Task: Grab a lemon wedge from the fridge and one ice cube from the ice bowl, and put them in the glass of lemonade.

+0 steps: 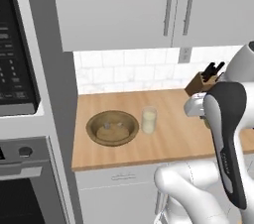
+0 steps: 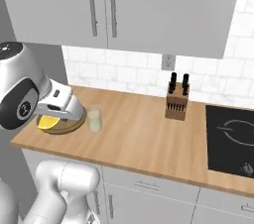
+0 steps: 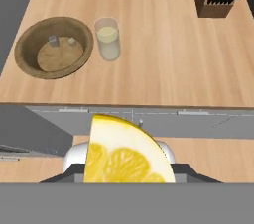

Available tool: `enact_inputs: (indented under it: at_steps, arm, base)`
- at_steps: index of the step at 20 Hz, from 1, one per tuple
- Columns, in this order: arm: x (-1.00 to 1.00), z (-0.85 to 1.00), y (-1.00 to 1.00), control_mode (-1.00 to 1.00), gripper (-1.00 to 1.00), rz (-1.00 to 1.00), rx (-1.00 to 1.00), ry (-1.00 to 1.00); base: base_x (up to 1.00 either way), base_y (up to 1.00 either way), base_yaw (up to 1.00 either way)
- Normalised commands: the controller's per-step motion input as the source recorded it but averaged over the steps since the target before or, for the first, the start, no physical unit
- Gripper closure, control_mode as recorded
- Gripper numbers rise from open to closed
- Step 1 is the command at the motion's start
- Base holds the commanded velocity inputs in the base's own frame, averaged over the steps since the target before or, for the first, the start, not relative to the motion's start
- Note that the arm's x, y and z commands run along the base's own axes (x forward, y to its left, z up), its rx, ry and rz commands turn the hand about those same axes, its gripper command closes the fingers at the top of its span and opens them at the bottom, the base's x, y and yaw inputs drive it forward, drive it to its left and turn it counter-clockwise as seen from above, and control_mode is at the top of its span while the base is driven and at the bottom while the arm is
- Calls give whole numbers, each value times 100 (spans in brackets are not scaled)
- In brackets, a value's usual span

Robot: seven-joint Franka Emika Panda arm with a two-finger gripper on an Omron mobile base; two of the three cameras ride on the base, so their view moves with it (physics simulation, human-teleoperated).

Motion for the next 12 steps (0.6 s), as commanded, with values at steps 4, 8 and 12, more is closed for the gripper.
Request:
enact_inputs:
  at_steps: [4,8,12]
  arm:
    - [0,0,0,100,100,0,0,0]
    - [0,0,0,100,100,0,0,0]
    - [0,0,0,100,100,0,0,0]
  base:
    - [37,0,13]
    - [40,0,15]
    - [30,0,13]
